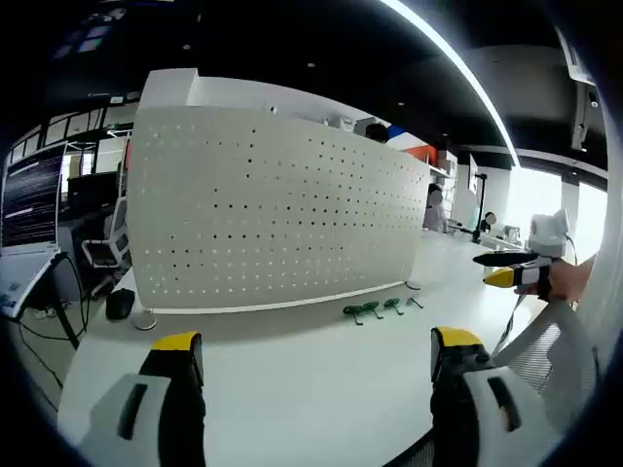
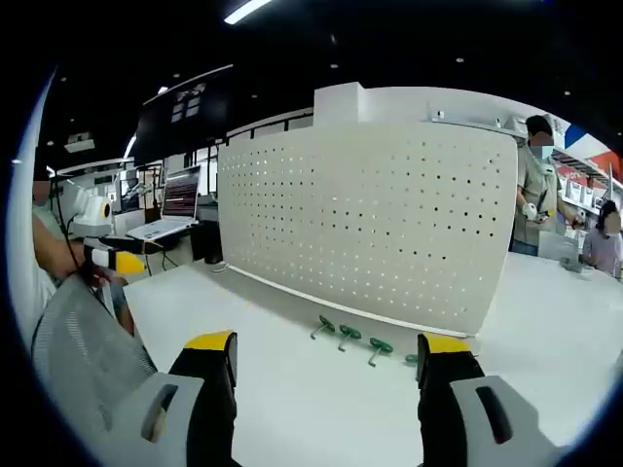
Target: Insert the hook assembly into the mounting plate slot until the hook locks in place.
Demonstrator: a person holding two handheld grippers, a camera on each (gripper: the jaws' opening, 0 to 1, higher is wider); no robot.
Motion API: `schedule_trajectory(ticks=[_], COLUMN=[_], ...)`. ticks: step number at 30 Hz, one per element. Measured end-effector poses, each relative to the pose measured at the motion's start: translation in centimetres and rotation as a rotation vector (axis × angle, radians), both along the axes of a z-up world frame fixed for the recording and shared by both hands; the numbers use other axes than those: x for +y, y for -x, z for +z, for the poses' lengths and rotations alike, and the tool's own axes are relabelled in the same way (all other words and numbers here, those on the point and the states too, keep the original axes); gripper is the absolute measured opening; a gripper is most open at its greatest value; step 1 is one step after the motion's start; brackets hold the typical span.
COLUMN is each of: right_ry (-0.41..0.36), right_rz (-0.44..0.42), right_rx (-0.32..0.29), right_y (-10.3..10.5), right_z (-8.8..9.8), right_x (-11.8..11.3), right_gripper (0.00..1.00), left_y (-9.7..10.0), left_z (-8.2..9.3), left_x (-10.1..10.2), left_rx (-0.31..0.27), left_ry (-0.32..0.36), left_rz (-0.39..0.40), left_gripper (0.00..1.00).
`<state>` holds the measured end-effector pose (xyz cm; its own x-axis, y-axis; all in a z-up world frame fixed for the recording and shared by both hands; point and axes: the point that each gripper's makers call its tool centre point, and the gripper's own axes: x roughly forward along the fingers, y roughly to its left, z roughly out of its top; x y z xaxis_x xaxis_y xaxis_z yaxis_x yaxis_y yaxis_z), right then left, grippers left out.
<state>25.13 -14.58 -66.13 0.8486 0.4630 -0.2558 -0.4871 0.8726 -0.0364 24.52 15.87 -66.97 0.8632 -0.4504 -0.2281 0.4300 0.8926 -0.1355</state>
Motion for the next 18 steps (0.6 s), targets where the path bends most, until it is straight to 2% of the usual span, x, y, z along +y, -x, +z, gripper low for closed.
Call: schedule_trajectory(ticks=[18], right_ry=[-0.004], right_rz=[-0.002], right_rx=[0.004], right_y=[-0.02], right_z=[-0.06], right_x=[-0.08], right_gripper=[0.72], left_y=[0.03], left_z=[-0.19], left_x=[-0.14], left_rx=[0.010], left_ry=[-0.009], left_rz=[-0.013], left_gripper=[1.00])
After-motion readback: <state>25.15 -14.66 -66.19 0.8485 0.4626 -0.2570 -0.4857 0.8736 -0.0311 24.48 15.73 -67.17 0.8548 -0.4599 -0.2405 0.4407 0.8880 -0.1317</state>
